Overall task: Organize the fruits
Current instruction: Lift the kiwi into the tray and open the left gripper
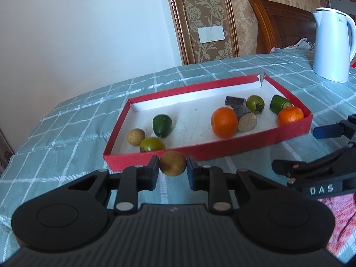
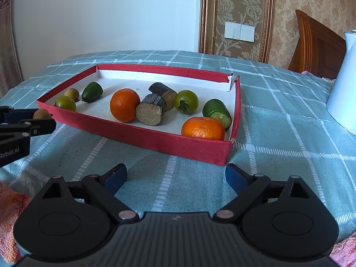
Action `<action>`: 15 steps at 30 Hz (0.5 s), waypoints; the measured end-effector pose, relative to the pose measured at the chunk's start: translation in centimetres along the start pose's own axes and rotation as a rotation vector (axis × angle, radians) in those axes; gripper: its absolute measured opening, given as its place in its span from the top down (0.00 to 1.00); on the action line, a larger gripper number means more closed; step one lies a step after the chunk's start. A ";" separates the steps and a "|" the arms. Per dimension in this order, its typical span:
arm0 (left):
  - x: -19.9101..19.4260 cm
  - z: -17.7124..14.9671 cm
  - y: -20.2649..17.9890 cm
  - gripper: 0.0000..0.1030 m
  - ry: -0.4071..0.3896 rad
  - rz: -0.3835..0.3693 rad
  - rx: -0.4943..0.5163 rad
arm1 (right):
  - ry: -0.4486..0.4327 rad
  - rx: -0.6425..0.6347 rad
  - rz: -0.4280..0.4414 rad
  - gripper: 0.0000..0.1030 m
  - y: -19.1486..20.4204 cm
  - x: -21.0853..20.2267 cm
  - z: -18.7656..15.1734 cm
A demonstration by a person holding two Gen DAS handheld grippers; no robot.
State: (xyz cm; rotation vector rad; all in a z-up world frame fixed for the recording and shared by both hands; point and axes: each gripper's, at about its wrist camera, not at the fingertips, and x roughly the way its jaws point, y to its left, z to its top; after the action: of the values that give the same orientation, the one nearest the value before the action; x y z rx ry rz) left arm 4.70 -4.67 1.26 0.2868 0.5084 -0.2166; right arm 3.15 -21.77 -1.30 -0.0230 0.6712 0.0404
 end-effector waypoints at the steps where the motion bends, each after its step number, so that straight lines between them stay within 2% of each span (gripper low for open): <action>1: 0.1 0.2 0.0 0.77 -0.002 -0.001 0.000 | 0.001 0.001 -0.001 0.06 0.0 0.0 0.0; 11: 1.3 1.6 -0.2 0.77 -0.004 -0.006 0.010 | 0.002 0.006 -0.004 0.05 0.0 0.1 0.0; 15: 2.6 2.8 0.3 0.77 0.007 -0.021 -0.016 | 0.004 0.009 -0.006 0.04 -0.1 0.1 0.0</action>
State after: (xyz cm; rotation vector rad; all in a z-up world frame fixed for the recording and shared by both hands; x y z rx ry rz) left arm 8.27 -5.68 2.35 0.2668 0.5203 -0.2316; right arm 3.20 -21.87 -1.39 -0.0169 0.6748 0.0316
